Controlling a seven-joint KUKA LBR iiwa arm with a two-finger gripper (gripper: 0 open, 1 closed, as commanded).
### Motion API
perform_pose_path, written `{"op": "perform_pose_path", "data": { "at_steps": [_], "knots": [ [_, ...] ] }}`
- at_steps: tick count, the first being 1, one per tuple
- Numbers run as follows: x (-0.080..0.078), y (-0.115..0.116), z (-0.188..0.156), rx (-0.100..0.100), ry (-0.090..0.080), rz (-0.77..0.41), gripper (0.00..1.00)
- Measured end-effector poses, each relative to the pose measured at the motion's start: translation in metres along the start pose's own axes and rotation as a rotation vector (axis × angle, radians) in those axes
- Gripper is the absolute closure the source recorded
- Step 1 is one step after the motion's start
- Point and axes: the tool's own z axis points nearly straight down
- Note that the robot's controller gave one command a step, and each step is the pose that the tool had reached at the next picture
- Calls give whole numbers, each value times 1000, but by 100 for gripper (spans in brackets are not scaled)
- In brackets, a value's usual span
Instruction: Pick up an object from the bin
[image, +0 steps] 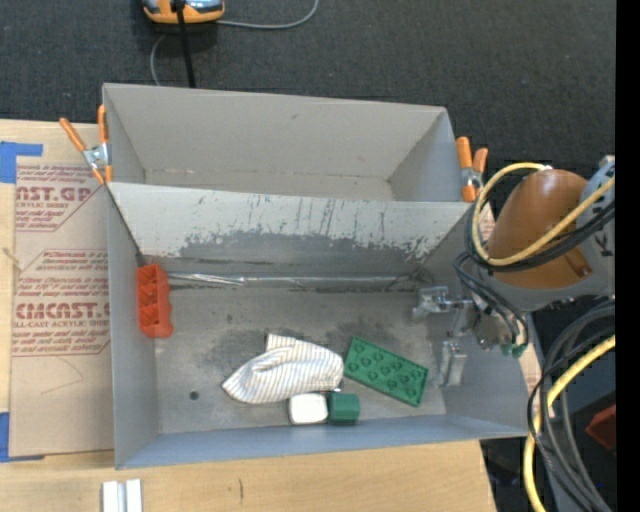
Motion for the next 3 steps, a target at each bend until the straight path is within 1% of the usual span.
{"op": "perform_pose_path", "data": {
  "at_steps": [1,2,3],
  "knots": [
    [-2,0,-5,1,-7,-2,0],
    [10,17,12,5,-12,-76,0],
    [16,43,33,0,-2,-315,0]
  ]
}}
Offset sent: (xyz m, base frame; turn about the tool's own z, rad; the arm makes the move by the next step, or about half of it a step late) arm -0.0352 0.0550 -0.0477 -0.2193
